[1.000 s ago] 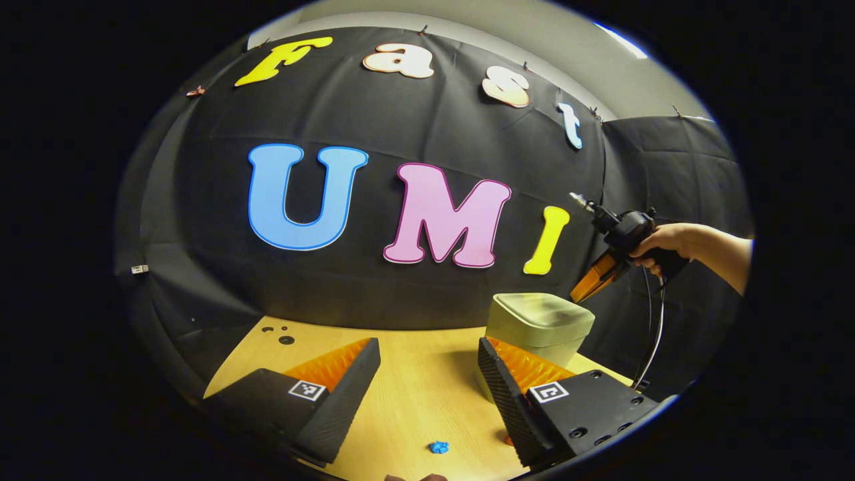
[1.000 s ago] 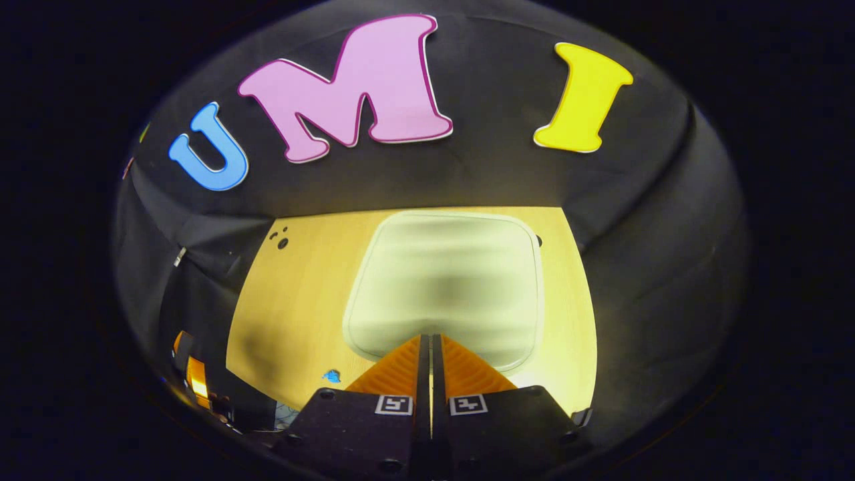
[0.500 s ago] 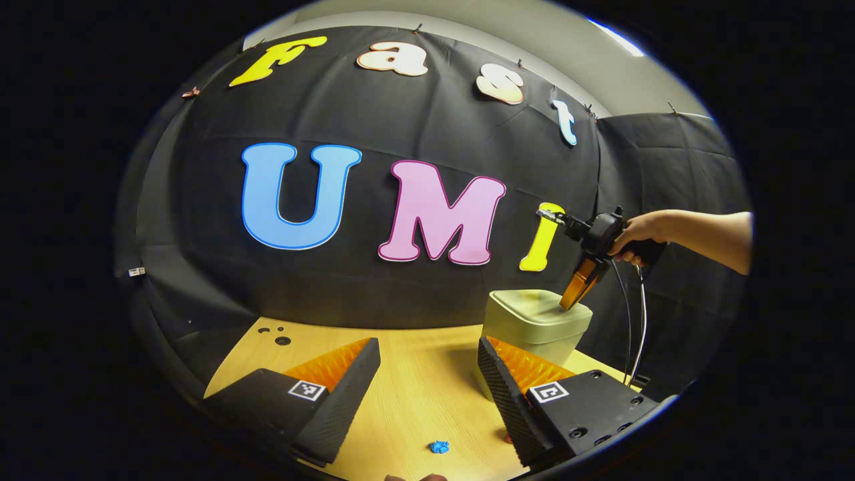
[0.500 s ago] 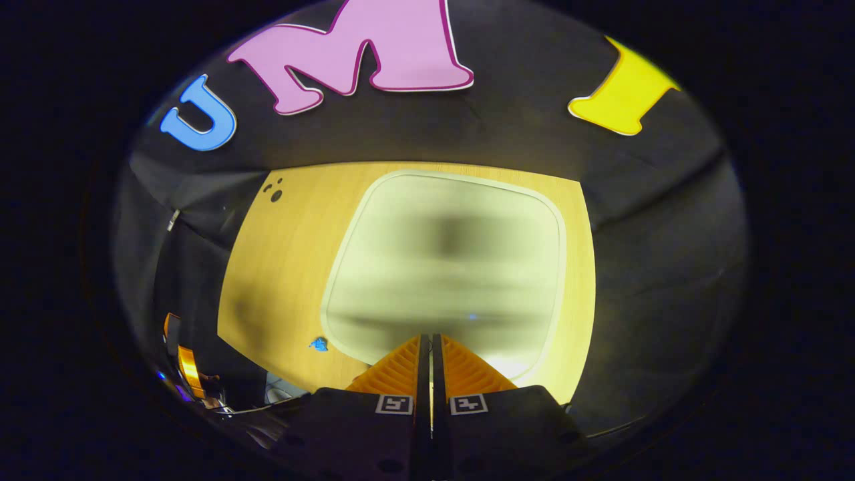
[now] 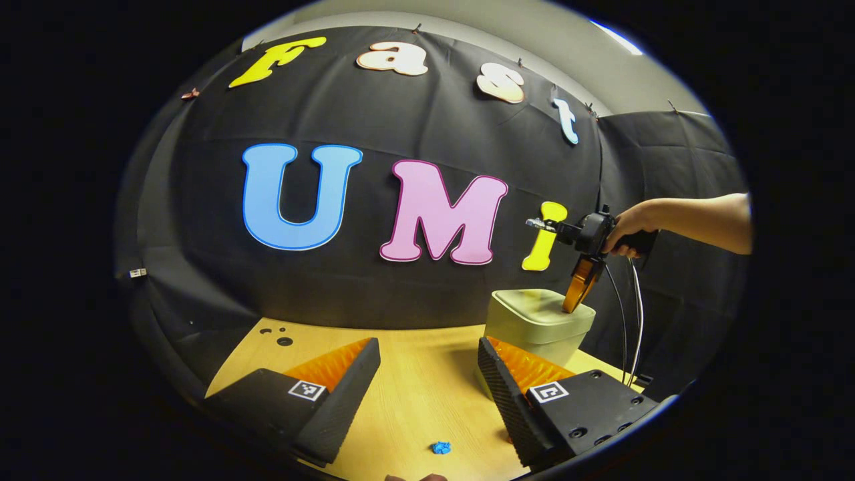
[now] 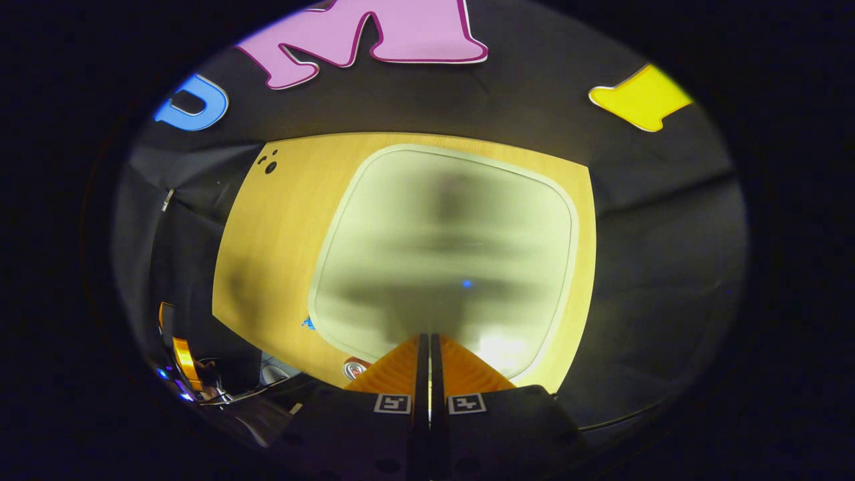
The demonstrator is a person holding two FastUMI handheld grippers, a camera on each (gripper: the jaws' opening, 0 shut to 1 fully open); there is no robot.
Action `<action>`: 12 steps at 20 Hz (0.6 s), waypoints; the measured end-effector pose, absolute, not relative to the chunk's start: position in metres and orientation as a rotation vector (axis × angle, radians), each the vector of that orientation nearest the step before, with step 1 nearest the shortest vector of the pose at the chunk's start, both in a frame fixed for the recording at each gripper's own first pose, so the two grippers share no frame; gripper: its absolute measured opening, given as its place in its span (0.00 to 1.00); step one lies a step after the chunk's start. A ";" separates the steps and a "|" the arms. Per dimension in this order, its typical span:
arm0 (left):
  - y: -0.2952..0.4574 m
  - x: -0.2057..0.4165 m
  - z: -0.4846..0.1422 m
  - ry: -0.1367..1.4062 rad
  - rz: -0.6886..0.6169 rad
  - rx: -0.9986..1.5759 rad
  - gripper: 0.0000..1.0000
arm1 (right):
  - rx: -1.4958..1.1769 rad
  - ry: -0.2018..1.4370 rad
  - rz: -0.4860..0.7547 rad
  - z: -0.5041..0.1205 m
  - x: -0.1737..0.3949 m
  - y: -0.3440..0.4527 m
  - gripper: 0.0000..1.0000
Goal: Press the lid of the desktop garbage bin to open it, pick up the crumpled paper on the desktop and throw it into the bin, then pick up the pop can on the desktop and drop it into the bin, and finally close the garbage bin lid.
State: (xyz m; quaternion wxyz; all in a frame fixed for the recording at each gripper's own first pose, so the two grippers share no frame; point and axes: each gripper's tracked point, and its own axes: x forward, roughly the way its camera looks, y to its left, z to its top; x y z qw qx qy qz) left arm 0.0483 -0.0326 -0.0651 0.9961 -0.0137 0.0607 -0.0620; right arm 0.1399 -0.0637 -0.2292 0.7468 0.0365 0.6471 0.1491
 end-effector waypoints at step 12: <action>-0.050 0.049 -0.062 0.104 -0.158 -0.014 0.95 | 0.269 0.936 0.275 -0.148 0.155 -0.061 0.06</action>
